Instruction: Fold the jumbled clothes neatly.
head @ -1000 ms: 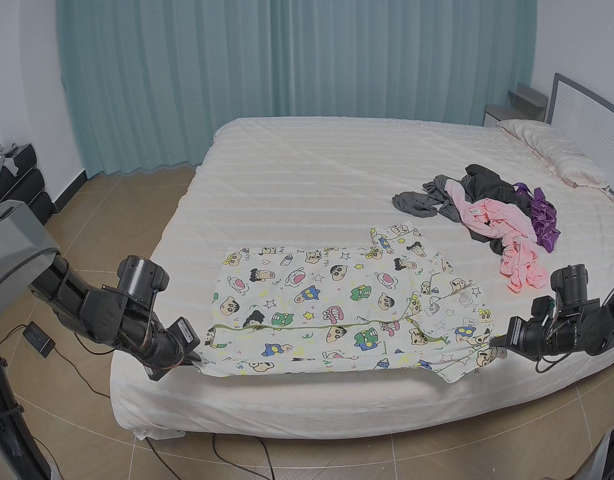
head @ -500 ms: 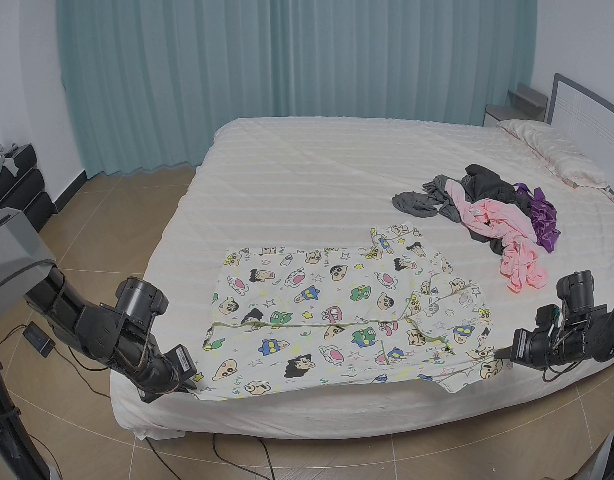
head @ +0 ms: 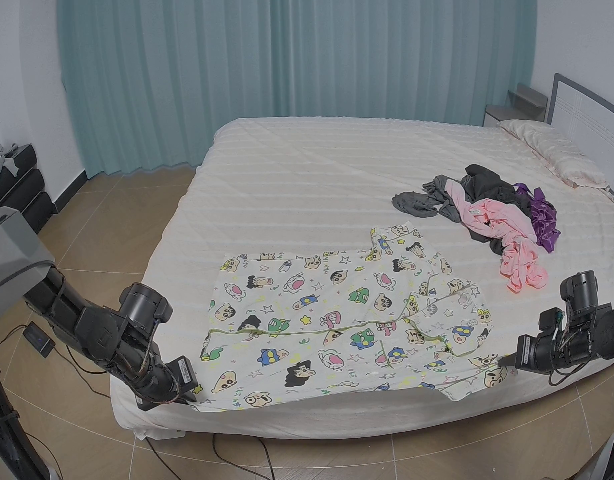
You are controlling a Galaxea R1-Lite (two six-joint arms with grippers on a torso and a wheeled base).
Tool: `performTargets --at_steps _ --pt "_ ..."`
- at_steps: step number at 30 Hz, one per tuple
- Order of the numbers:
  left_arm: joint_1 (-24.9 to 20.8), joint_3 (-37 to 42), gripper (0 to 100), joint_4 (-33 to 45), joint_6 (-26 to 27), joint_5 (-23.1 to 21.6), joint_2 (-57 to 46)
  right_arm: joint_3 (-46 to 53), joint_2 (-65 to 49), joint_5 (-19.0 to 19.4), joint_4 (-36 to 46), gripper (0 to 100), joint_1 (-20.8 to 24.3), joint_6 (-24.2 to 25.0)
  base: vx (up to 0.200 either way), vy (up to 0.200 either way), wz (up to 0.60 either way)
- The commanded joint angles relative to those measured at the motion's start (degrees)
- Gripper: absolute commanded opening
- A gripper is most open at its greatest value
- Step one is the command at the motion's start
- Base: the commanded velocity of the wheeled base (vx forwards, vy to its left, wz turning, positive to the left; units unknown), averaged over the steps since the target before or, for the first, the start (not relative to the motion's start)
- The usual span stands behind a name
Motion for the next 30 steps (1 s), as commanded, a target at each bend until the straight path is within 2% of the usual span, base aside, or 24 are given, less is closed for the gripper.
performTargets --at_steps 1,11,16,24,27,30 --pt "0.1 -1.3 0 0.0 0.0 0.1 0.2 -0.9 -0.1 0.1 0.0 0 0.0 0.0 0.000 0.000 0.00" --pt "0.4 -11.6 0 0.2 -0.7 0.5 4.4 -8.0 5.8 0.4 -0.3 0 0.1 1.0 0.000 0.000 0.00" --pt "1.1 -17.4 0 0.2 -2.0 0.9 7.7 -12.7 9.6 0.1 -0.6 0 0.3 4.7 0.000 0.000 0.00" --pt "1.4 -27.2 0 2.9 -2.2 2.2 13.8 -18.7 14.8 -0.1 -0.5 0 0.4 6.2 0.000 0.000 0.00" --pt "1.8 -33.4 0 4.9 -4.2 2.8 17.4 -21.4 17.2 -0.2 -0.6 0 1.2 8.1 0.000 0.000 0.00" --pt "2.0 -35.6 0 5.3 -5.1 2.9 18.7 -22.5 18.0 -0.2 -0.7 0 1.3 8.9 0.000 0.000 0.00"
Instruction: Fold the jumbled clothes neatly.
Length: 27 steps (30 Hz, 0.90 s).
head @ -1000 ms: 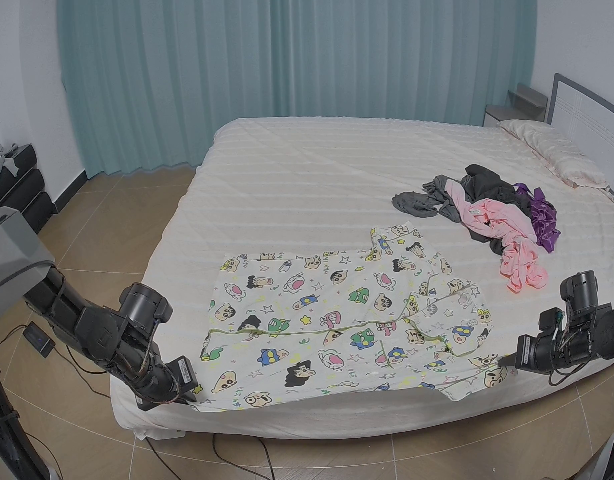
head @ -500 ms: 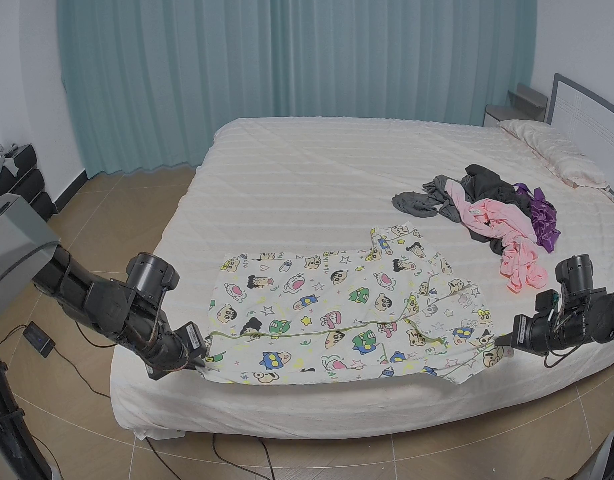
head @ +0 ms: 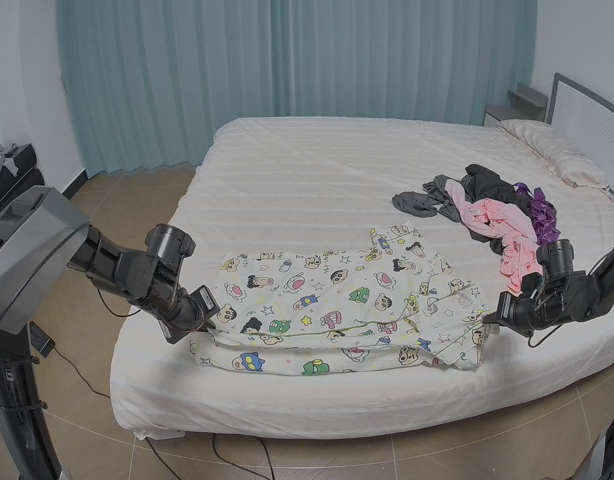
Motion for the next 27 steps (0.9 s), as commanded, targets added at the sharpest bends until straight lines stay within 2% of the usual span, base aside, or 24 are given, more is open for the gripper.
performTargets --at_steps 1,9,14,22,27 --pt "0.6 -6.4 0 1.4 -1.6 0.3 6.0 -3.9 4.4 -0.1 -0.1 0 1.0 2.0 0.000 0.000 0.00" --pt "0.9 -14.6 0 3.7 -1.9 1.4 12.3 -8.4 7.9 -0.3 -1.0 0 1.3 6.5 0.000 0.000 0.00" --pt "1.2 -18.6 0 3.7 -5.2 2.6 14.1 -10.0 10.2 -3.6 -3.0 0 1.3 8.3 0.000 0.000 0.00" --pt "1.9 -20.4 0 3.8 -5.4 2.6 14.9 -11.7 12.4 -4.0 -3.2 0 1.3 8.6 0.000 0.000 0.00" --pt "2.1 -21.7 0 4.7 -5.4 2.6 16.0 -13.1 13.2 -4.0 -3.2 0 1.3 11.6 0.000 0.000 0.00"
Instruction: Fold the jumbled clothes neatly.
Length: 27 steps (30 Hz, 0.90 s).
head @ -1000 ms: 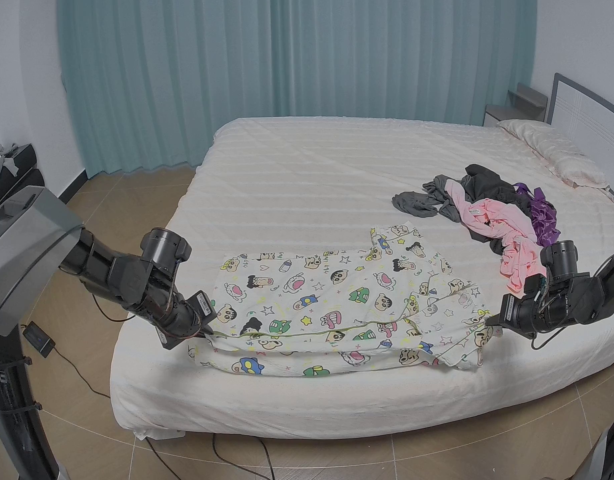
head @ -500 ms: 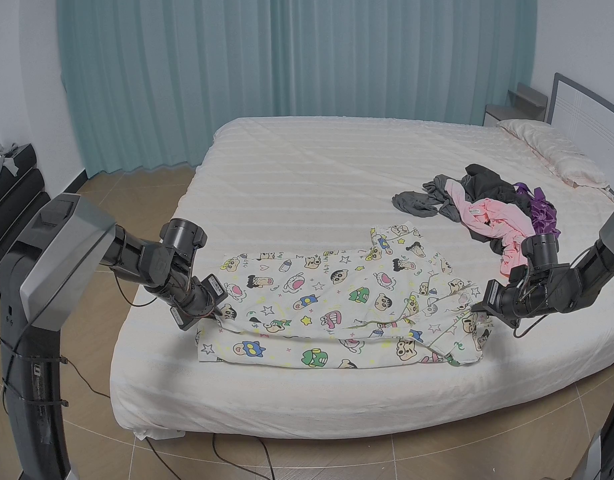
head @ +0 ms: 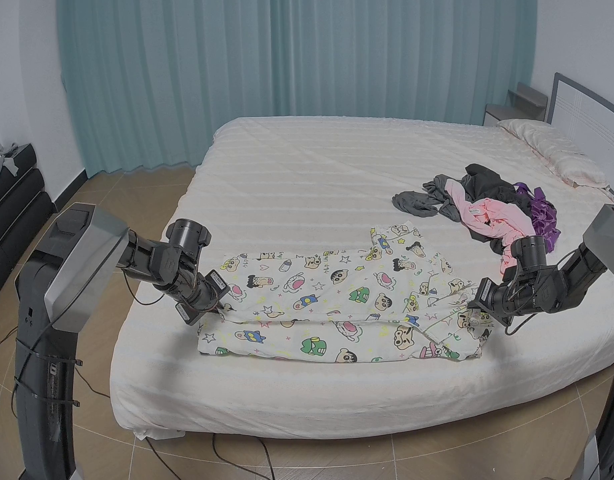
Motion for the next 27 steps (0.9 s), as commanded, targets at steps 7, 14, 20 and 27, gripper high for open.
performTargets --at_steps 7,14,20,27 --pt "0.4 -5.1 100 3.5 -0.3 -0.4 2.4 -2.3 3.0 0.1 -0.1 100 -0.3 4.4 0.000 0.000 0.00" --pt "1.5 -5.1 100 3.6 -2.7 -1.1 1.8 -2.0 2.0 0.0 -0.6 100 -1.0 8.4 0.000 0.000 0.00" --pt "7.7 1.4 100 3.5 -4.3 -10.9 -6.9 2.9 -6.8 -1.1 -7.1 100 1.3 21.3 0.000 0.000 0.00" --pt "14.7 19.1 100 -2.1 -4.2 -24.3 -18.2 7.7 -7.2 -5.7 -7.5 100 7.5 27.7 0.000 0.000 0.00"
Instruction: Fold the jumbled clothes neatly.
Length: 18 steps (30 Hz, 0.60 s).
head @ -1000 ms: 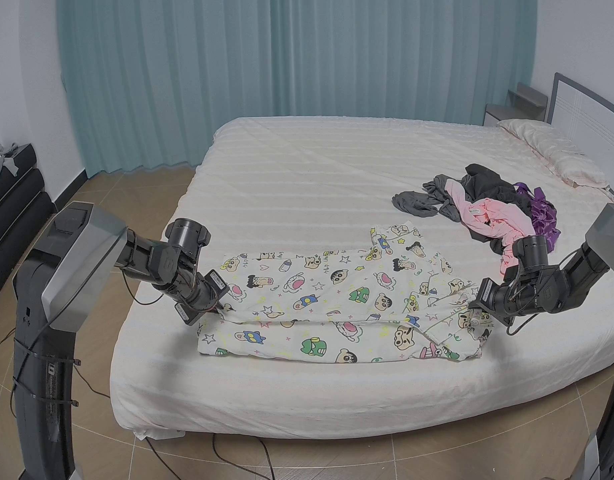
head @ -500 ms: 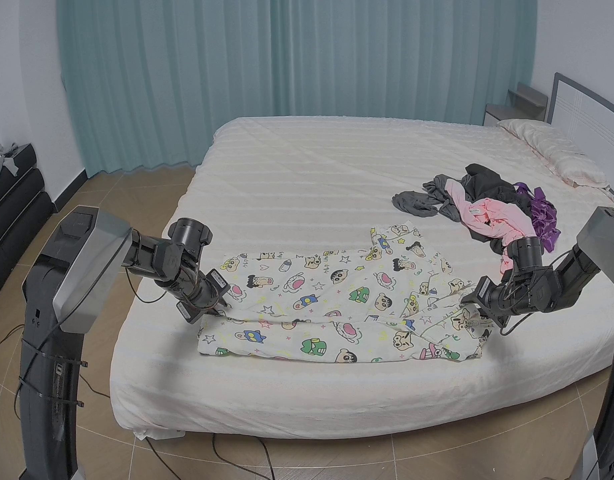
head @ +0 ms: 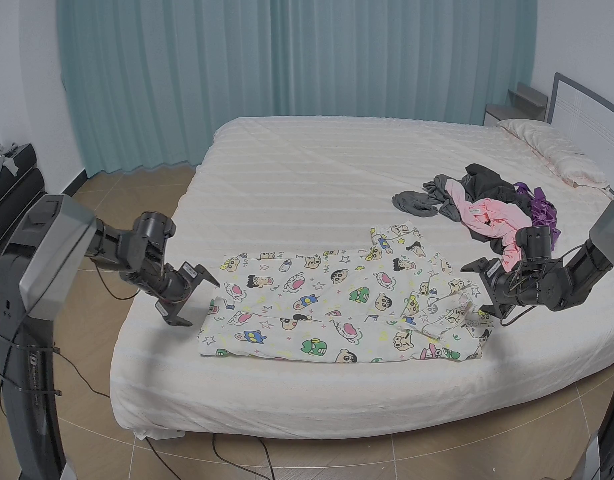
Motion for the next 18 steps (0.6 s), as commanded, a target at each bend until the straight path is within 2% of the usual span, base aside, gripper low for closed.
performTargets --at_steps 1,2,5,7,11,18 --pt "7.1 15.4 100 -5.6 -0.3 -9.9 -13.3 4.7 -1.5 -3.2 -1.4 100 6.6 4.0 0.000 0.000 0.00" --pt "7.1 15.4 100 -5.6 -0.3 -9.9 -13.3 4.7 -1.5 -3.2 -1.4 100 6.6 4.0 0.000 0.000 0.00" --pt "8.5 26.1 100 -15.9 0.1 -15.6 -16.6 4.1 4.4 -8.6 -4.0 100 8.7 3.9 0.000 0.000 0.00" --pt "8.5 29.0 100 -20.8 0.0 -16.4 -16.6 4.4 6.6 -10.3 -6.8 100 8.9 3.4 0.000 0.000 0.00" --pt "8.4 33.1 100 -26.1 0.3 -16.3 -16.3 4.9 8.5 -11.1 -11.3 100 8.8 3.2 0.000 0.000 0.00" --pt "8.3 36.2 100 -29.4 0.4 -16.3 -16.7 4.9 10.8 -11.2 -11.8 100 7.7 2.2 0.000 0.000 0.00"
